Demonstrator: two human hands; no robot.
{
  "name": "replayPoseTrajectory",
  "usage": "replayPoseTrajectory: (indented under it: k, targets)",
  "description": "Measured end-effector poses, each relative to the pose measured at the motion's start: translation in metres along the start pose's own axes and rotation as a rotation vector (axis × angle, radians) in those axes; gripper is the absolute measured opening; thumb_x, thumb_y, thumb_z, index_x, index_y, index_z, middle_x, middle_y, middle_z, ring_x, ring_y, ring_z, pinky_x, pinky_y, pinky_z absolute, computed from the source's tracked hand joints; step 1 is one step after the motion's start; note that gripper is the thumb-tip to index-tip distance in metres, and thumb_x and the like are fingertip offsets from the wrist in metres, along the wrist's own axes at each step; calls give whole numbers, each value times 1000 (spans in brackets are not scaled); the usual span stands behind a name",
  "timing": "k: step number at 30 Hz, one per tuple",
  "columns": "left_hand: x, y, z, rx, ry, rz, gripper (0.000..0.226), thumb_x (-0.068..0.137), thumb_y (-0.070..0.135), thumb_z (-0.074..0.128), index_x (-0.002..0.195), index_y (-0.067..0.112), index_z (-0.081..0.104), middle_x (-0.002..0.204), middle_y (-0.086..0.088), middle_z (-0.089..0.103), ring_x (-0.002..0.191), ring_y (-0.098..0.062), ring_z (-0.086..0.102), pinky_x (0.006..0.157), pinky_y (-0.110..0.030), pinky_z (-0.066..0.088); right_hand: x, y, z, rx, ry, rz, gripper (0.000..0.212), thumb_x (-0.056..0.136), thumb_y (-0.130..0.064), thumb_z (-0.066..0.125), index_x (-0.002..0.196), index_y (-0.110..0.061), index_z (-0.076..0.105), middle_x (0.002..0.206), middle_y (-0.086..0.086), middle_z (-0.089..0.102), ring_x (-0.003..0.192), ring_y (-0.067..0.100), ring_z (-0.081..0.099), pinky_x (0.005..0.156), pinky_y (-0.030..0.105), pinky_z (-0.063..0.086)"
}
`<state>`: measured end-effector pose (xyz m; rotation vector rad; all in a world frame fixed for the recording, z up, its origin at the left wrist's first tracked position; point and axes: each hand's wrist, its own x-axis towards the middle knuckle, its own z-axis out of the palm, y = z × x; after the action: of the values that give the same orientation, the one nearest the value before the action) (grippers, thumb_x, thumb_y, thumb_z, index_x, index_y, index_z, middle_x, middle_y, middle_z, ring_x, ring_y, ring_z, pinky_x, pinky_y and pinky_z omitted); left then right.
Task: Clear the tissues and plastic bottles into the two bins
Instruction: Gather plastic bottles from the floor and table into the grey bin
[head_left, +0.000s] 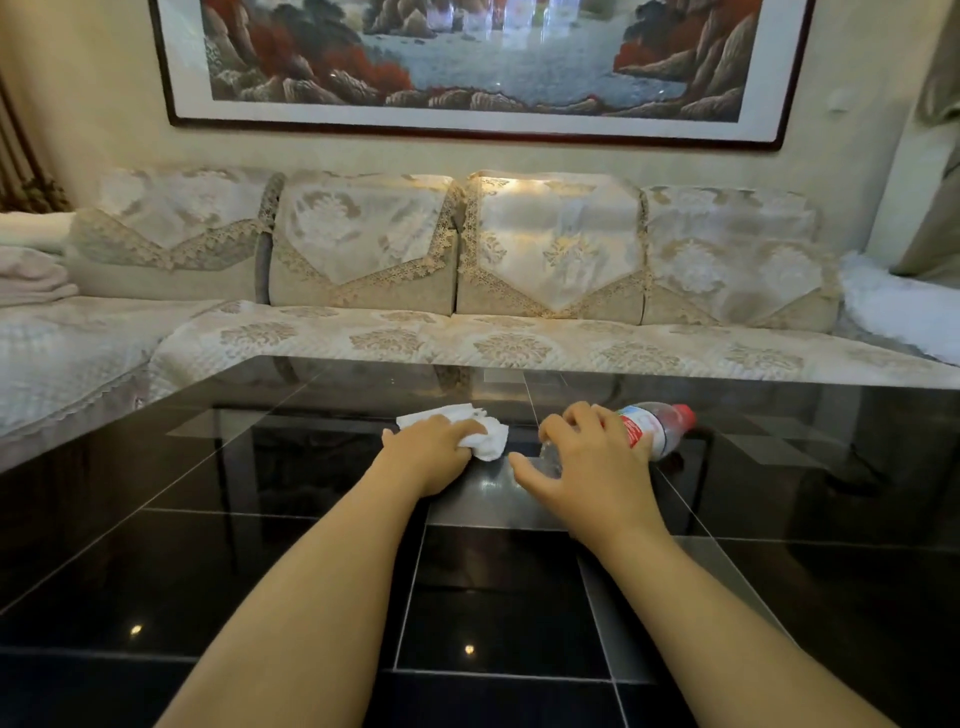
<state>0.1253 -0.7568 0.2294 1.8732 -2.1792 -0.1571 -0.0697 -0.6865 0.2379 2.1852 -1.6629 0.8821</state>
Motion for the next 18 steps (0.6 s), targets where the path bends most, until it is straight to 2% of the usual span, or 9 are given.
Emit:
replayPoseTrajectory:
  k: [2,4,6,7,9,11,13,15,18]
  targets:
    - [-16,6,-4,21,0,-13,48,86,63,32,131,45,40,143,2,42,127,-30,42,103,-67,22,-13,0,-7,51,90,-43,47,75,-65,39,79,-22,58,92,-4,52,98,23,52,80,49,46]
    - [-37,16,-8,0,-1,-17,78,70,86,30,131,39,40,142,3,44,125,-28,44,103,-65,23,-26,-2,-17,54,168,-85,44,78,-63,45,67,-23,57,83,-7,52,85,19,54,70,40,48]
    - [-55,23,-9,-64,49,-15,103,55,97,22,132,33,42,142,1,46,123,-27,47,102,-59,31,-40,-4,-28,74,256,-104,46,79,-62,49,56,-23,55,72,-10,50,74,14,52,57,31,47]
    - [-63,26,-10,-91,85,-9,102,55,98,20,129,32,46,136,1,50,117,-25,51,98,-53,37,-46,-5,-35,99,304,-102,46,79,-60,49,52,-23,53,66,-11,49,69,13,52,51,26,43]
    - [-81,33,-13,-101,148,3,76,70,88,28,109,29,58,109,2,61,95,-20,56,79,-38,44,-59,-6,-47,146,397,-77,45,81,-53,55,49,-22,47,59,-10,46,59,13,49,45,22,34]
    - [-102,42,-16,-68,214,5,41,84,63,48,81,22,52,81,2,55,77,-20,53,61,-32,37,-73,-6,-59,203,432,-43,37,81,-40,68,58,-22,46,64,-8,47,57,12,46,47,22,34]
    - [-126,49,-20,-68,233,18,24,86,44,56,91,22,50,82,2,57,76,-21,55,60,-32,40,-88,-6,-72,259,378,37,23,77,-28,75,79,-19,53,82,-4,52,68,15,52,54,26,39]
    - [-150,56,-23,-104,233,36,35,86,36,58,118,28,46,99,-3,62,86,-24,58,71,-36,48,-103,-5,-85,280,284,186,37,76,-26,74,107,-18,55,107,1,53,87,23,56,62,27,37]
    - [-188,71,-20,-135,243,64,52,85,35,57,134,40,38,112,-4,63,95,-25,59,80,-39,50,-127,-7,-107,211,101,308,58,77,-34,68,129,-21,47,127,2,48,101,27,55,70,27,34]
